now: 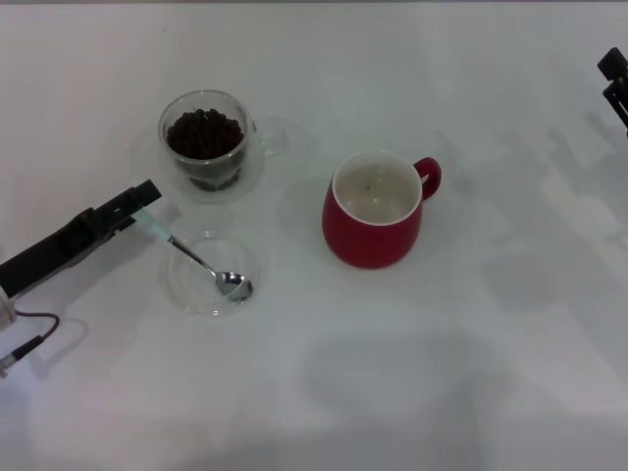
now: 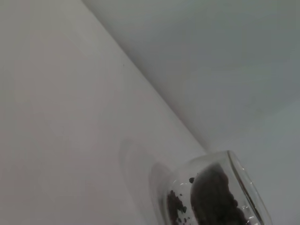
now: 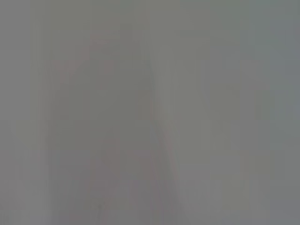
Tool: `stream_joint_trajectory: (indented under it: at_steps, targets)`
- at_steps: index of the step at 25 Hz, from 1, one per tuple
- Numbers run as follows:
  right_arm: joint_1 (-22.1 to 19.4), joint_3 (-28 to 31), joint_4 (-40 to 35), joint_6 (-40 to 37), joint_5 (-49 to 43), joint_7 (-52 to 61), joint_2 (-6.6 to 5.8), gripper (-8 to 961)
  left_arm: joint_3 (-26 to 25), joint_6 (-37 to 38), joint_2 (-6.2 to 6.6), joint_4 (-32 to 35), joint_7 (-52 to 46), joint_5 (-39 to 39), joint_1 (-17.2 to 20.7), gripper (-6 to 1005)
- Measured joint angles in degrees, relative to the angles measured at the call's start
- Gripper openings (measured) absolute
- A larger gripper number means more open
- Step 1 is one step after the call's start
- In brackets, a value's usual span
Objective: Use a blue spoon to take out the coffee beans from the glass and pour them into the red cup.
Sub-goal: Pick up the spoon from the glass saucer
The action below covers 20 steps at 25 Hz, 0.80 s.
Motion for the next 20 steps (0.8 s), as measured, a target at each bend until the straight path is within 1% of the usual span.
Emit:
stream_joint_trajectory:
  at_steps: [5, 13, 20]
  targets:
    - [-0.03, 0.00, 0.04, -0.01, 0.12, 0.00, -0.10, 635, -0.01, -1.47, -0.03, 0.14, -0.90, 0.68, -1.19, 875]
    - [-0.03, 0.00, 0.33, -0.29, 0.75, 0.00, -0.10, 635, -0.07, -3.93, -0.76, 0.24, -1.00, 1.85, -2.79, 875]
    - [0.05, 0.00, 0.42, -0.64, 1.32, 0.00, -0.43, 634, -0.20, -4.02, -0.99, 0.23, -1.00, 1.86, -2.88, 868]
